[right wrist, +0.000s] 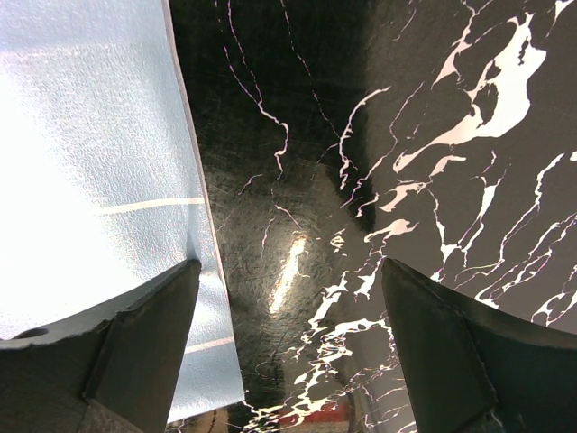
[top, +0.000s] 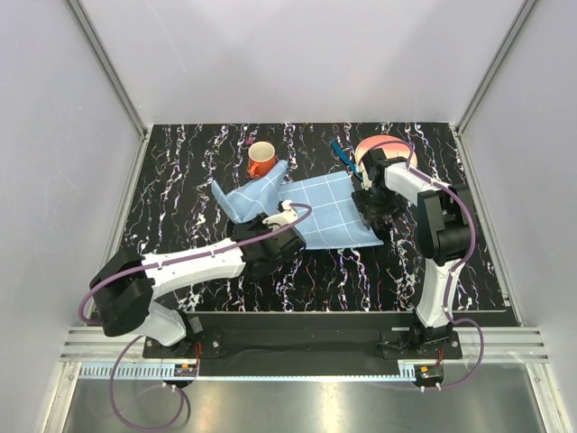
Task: Set the dinner table for one person
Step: Flatten out the napkin at the center of the board.
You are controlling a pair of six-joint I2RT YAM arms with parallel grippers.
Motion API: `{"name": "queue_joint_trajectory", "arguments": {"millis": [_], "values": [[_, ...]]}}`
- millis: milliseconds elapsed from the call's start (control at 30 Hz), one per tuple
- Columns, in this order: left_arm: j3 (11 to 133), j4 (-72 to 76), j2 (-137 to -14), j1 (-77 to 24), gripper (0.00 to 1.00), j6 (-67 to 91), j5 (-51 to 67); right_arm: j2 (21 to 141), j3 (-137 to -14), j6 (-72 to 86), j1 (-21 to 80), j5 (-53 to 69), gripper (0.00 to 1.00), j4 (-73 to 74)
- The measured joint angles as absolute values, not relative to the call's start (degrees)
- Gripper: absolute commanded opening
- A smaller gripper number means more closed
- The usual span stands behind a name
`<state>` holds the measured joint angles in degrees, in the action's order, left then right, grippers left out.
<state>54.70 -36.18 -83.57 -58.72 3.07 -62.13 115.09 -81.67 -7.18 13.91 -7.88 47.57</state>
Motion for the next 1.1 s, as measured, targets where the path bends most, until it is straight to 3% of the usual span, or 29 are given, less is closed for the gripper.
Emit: {"name": "queue_joint_trajectory", "arguments": {"millis": [300, 633, 733, 1000, 1100], "values": [[54.70, -40.29, -81.54, -58.76, 0.00, 1.87, -59.57, 115.44, -82.19, -7.88, 14.02, -7.97, 0.91, 47.97], [54.70, -46.19, -77.49, -59.79, 0.00, -3.66, -45.87, 115.46, -82.26, -8.32, 14.15, -8.10, 0.91, 47.97], [54.70, -46.83, -76.86, -59.79, 0.13, -6.61, -43.00, 115.48, -82.28, -8.34, 14.15, -8.10, 0.91, 48.01], [54.70, -47.57, -76.01, -59.79, 0.19, -15.18, -37.06, 115.52, -82.37, -8.38, 14.15, -8.14, 0.91, 48.07], [54.70, -47.83, -76.01, -59.79, 0.34, -17.08, -35.66, 115.70, -82.65, -8.64, 14.15, -8.14, 0.91, 48.31]]}}
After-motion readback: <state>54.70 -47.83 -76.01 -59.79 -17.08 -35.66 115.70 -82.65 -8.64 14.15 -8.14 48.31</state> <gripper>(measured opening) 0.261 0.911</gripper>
